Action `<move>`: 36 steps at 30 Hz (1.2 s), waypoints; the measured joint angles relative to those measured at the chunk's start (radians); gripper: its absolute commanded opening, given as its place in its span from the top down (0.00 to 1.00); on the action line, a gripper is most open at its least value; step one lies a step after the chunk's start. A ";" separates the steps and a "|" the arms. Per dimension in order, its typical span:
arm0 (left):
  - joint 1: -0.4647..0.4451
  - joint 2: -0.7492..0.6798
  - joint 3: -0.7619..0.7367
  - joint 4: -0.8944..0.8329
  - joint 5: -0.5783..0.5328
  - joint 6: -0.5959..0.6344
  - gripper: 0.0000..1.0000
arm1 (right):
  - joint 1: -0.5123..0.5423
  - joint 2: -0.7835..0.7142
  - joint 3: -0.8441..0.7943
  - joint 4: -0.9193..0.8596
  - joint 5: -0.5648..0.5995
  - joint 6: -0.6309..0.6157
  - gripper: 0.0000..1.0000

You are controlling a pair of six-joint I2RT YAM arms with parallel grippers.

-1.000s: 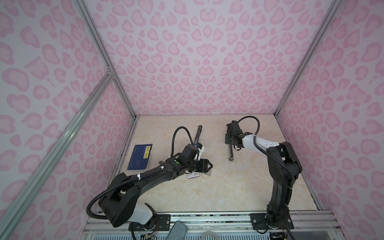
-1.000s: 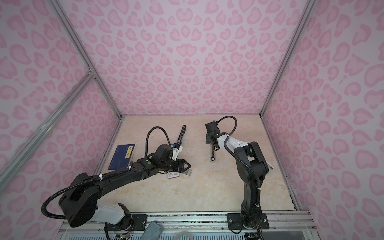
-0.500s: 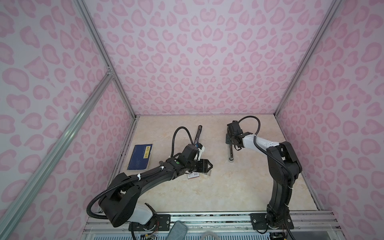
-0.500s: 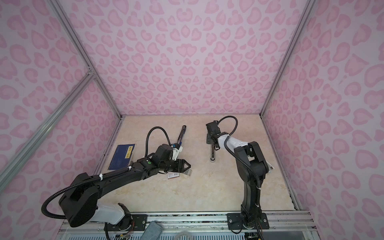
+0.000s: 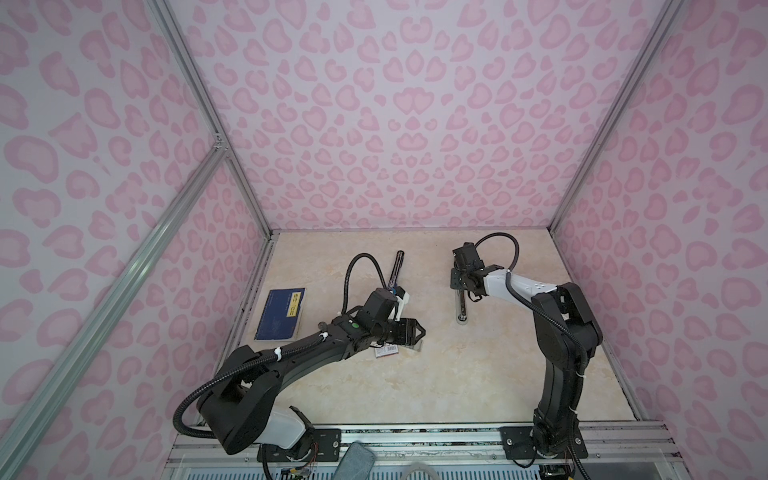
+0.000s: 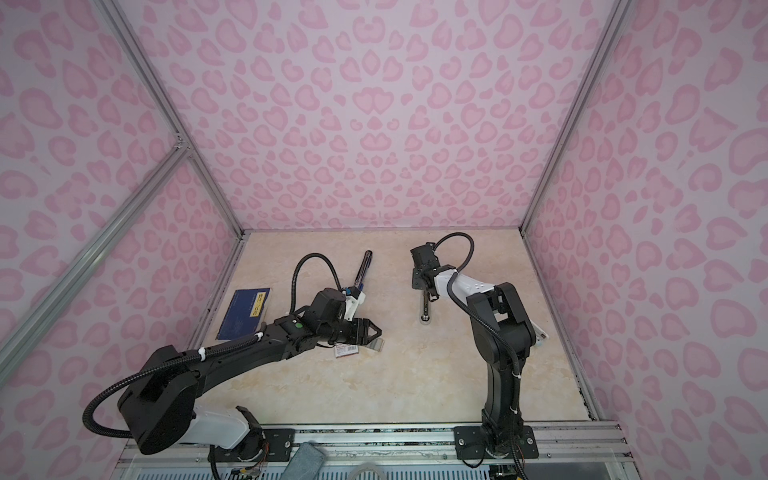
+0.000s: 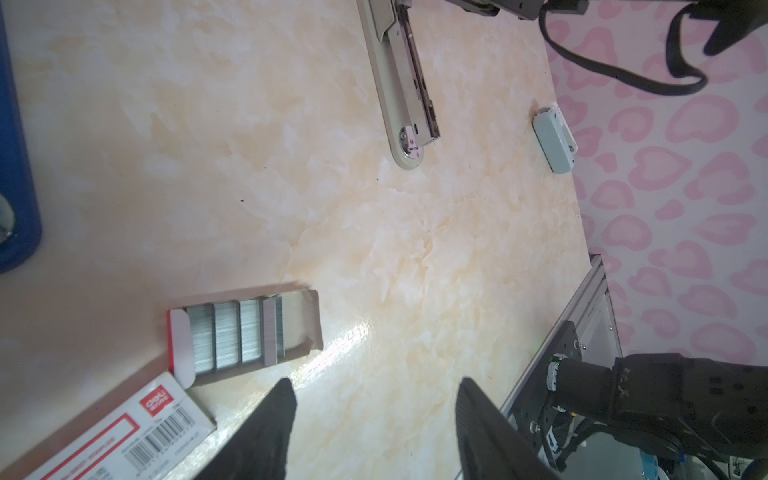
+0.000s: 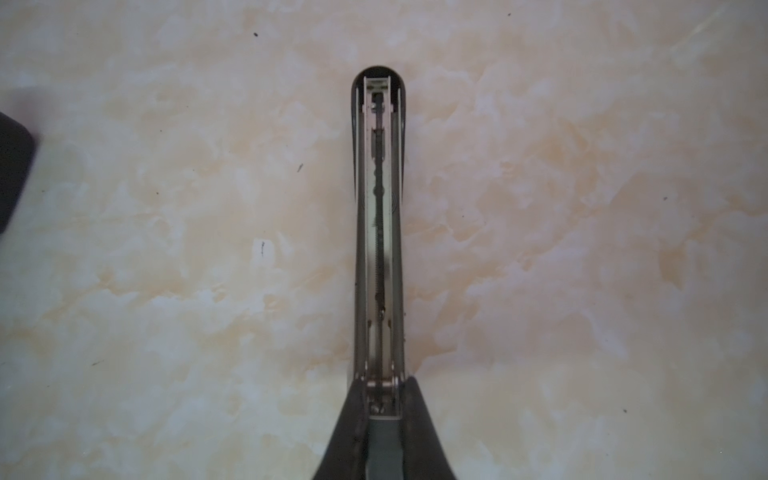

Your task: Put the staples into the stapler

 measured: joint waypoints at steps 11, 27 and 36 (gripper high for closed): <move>0.000 0.000 -0.006 0.000 0.000 0.000 0.36 | 0.006 0.001 -0.008 0.003 0.001 0.003 0.87; 0.000 0.000 -0.010 0.000 0.000 0.000 0.36 | 0.014 -0.002 -0.004 -0.001 0.011 0.003 0.87; 0.000 0.000 -0.010 0.000 0.000 0.000 0.37 | 0.015 -0.004 0.005 -0.001 0.012 0.000 0.87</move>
